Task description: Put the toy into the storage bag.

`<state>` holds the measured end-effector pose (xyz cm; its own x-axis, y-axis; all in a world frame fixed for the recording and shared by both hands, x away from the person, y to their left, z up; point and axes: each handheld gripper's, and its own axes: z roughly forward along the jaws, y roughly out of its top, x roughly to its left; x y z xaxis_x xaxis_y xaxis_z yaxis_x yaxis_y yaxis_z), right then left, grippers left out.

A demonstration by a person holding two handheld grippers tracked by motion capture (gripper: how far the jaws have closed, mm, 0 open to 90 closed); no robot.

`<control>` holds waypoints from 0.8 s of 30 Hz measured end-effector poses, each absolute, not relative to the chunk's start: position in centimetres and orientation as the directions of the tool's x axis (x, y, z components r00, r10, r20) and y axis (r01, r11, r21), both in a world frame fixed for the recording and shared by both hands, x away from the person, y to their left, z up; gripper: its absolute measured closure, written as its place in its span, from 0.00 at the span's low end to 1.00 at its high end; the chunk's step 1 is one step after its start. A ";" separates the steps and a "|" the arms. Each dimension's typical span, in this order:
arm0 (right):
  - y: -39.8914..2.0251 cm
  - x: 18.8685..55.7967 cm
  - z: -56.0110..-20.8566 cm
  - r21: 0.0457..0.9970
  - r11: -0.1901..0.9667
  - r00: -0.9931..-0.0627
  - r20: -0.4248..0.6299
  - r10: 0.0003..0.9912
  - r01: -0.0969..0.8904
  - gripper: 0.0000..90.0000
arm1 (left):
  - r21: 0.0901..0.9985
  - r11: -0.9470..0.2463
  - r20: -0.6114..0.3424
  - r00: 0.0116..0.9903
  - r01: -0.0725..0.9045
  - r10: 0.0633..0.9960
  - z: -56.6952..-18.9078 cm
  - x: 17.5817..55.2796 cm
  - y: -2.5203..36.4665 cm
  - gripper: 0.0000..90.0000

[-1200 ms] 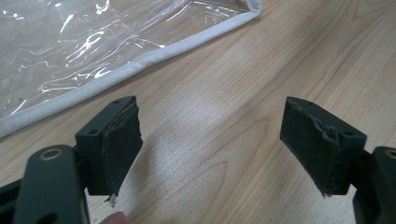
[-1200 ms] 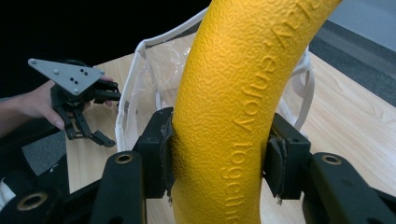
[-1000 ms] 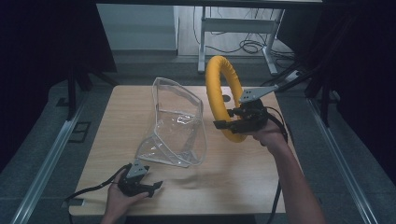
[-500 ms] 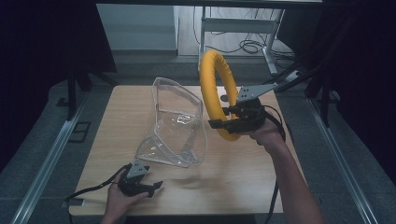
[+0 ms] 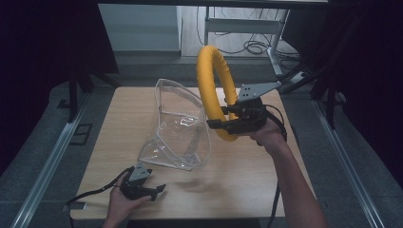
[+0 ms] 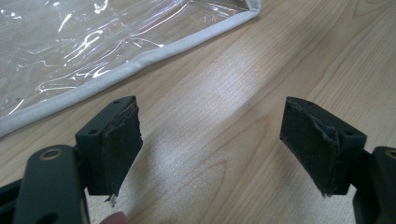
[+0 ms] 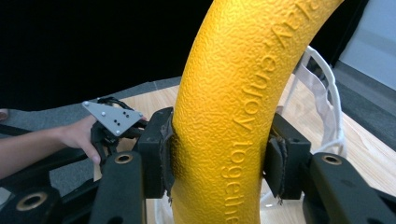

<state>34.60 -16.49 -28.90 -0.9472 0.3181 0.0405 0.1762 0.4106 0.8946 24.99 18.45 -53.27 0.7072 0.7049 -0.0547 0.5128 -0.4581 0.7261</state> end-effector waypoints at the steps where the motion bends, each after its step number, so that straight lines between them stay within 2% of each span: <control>1: -16.5 34.6 -28.9 0.895 0.411 -0.947 0.041 0.318 0.176 0.56 | 0.726 -0.458 -0.055 0.707 0.513 0.705 -53.3 25.0 18.5 0.23; 24: -14.1 34.2 -27.5 0.918 0.371 -0.967 0.045 0.251 0.139 0.56 | 0.727 -0.455 -0.057 0.706 0.514 0.706 -53.3 25.0 18.4 0.23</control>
<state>34.17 -14.09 -27.46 -0.9669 0.2510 0.0453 0.1393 0.3712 0.9180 24.96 18.45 -53.25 0.7058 0.7062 -0.0566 0.5139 -0.4553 0.7270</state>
